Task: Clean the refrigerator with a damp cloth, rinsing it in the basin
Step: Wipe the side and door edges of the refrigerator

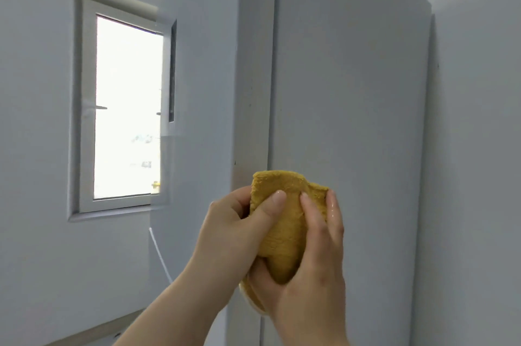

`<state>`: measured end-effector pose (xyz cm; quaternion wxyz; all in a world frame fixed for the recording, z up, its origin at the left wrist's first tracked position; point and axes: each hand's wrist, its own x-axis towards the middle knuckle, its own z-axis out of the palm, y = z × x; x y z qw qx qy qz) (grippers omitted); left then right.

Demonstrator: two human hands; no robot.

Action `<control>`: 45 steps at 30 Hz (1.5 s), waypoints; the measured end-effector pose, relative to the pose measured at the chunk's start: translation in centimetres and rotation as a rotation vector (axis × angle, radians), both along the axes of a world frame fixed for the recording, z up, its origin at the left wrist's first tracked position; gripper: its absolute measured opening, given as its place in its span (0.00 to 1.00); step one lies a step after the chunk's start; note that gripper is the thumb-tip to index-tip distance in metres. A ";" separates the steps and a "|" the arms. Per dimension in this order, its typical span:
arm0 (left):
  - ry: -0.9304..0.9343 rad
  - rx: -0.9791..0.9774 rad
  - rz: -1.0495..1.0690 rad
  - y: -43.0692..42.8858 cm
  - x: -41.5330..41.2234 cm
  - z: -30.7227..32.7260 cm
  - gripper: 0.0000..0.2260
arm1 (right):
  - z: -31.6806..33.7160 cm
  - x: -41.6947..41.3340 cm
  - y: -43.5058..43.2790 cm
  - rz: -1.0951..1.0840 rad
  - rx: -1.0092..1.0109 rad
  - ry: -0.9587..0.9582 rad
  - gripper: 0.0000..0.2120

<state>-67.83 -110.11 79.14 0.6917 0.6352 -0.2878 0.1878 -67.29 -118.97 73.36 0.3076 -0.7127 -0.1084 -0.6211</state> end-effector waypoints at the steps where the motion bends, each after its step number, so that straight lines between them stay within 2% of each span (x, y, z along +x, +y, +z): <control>1: -0.037 -0.006 -0.004 -0.1 -0.1 0.8 0.12 | 1.1 0.7 -0.4 0.048 -0.020 -0.067 0.38; 4: -0.239 -0.020 -0.013 -0.2 -1.0 3.6 0.07 | 4.8 2.8 -1.6 0.118 -0.046 -0.240 0.35; 7: -0.381 -0.099 0.226 1.1 0.6 5.4 0.12 | 8.5 4.2 -1.5 0.145 -0.087 -0.211 0.34; 9: -0.329 -0.136 0.381 1.8 1.9 6.6 0.12 | 9.5 5.1 -0.6 0.094 -0.170 -0.166 0.34; 10: -0.282 -0.139 0.394 2.0 2.3 7.3 0.13 | 9.9 5.4 0.0 0.055 -0.204 -0.145 0.35; 12: -0.189 -0.120 0.349 1.9 2.9 8.3 0.13 | 9.8 5.5 1.0 0.013 -0.238 -0.079 0.37; 14: -0.168 -0.093 0.317 1.8 3.3 8.6 0.12 | 9.9 5.3 1.3 0.037 -0.240 0.004 0.42; 16: -0.176 -0.094 0.292 2.0 3.8 8.5 0.12 | 11.0 5.1 1.3 0.035 -0.251 -0.007 0.42; 19: -0.225 -0.026 0.261 2.9 4.3 8.2 0.11 | 15.4 5.2 1.3 0.122 -0.339 -0.003 0.41; 21: -0.237 0.039 0.299 3.6 4.8 8.3 0.12 | 19.6 5.6 0.9 0.106 -0.392 0.030 0.41; 24: -0.256 0.132 0.356 4.1 5.2 8.7 0.12 | 24.3 5.1 1.0 0.087 -0.353 0.045 0.37; 26: -0.272 0.147 0.351 4.1 5.2 9.1 0.12 | 23.9 5.3 1.3 0.081 -0.349 0.041 0.37; 30: -0.254 0.092 0.286 4.2 5.2 8.9 0.13 | 17.6 5.3 1.6 0.144 -0.460 -0.081 0.37; 32: -0.247 0.085 0.283 4.4 5.3 8.6 0.13 | 17.5 5.6 1.2 0.177 -0.490 -0.086 0.37; 34: -0.257 0.103 0.297 4.6 5.5 8.4 0.13 | 20.8 5.8 0.9 0.144 -0.489 -0.095 0.40; 40: -0.279 0.155 0.292 5.1 6.3 8.2 0.23 | 35.2 5.3 0.9 0.107 -0.391 -0.019 0.36; 45: -0.283 0.149 0.251 5.8 6.9 8.0 0.30 | 38.4 5.2 0.7 0.124 -0.392 -0.064 0.36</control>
